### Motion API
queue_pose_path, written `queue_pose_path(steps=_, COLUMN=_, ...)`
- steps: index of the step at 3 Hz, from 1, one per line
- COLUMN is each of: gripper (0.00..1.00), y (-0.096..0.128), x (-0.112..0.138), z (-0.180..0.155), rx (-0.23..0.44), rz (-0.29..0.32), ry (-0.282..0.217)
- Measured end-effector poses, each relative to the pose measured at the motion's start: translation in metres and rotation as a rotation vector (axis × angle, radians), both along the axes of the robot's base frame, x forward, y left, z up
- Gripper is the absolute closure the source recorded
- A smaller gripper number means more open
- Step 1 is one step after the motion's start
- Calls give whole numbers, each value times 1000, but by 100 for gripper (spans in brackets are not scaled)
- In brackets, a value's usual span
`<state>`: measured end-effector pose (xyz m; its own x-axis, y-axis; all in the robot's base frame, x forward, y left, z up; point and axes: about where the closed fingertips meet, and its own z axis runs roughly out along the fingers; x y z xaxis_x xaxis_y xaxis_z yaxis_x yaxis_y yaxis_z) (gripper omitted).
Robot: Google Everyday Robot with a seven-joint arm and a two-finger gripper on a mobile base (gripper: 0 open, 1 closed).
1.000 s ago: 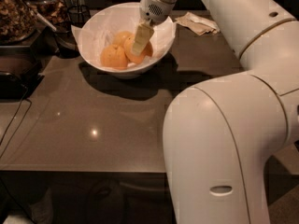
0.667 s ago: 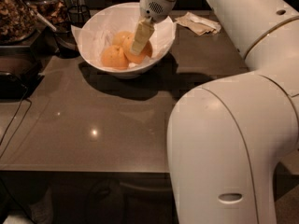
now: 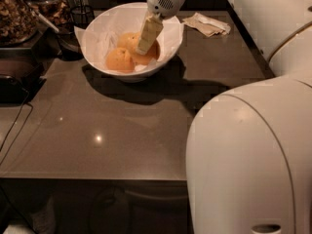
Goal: Pick orange from white bowl
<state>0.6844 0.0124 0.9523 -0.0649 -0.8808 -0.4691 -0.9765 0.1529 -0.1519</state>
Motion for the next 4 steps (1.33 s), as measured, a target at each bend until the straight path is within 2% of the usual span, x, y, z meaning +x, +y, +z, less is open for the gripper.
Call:
queue_pose_path(steps=1, gripper=100, y=0, x=1, z=5, rx=-5, rz=-8, ry=-26)
queue_pose_path(steps=2, gripper=81, y=0, x=1, z=5, rx=-5, rz=-8, ry=-26)
queue_pose_path(steps=4, gripper=34, y=0, x=1, z=5, rx=-5, rz=-8, ry=-26)
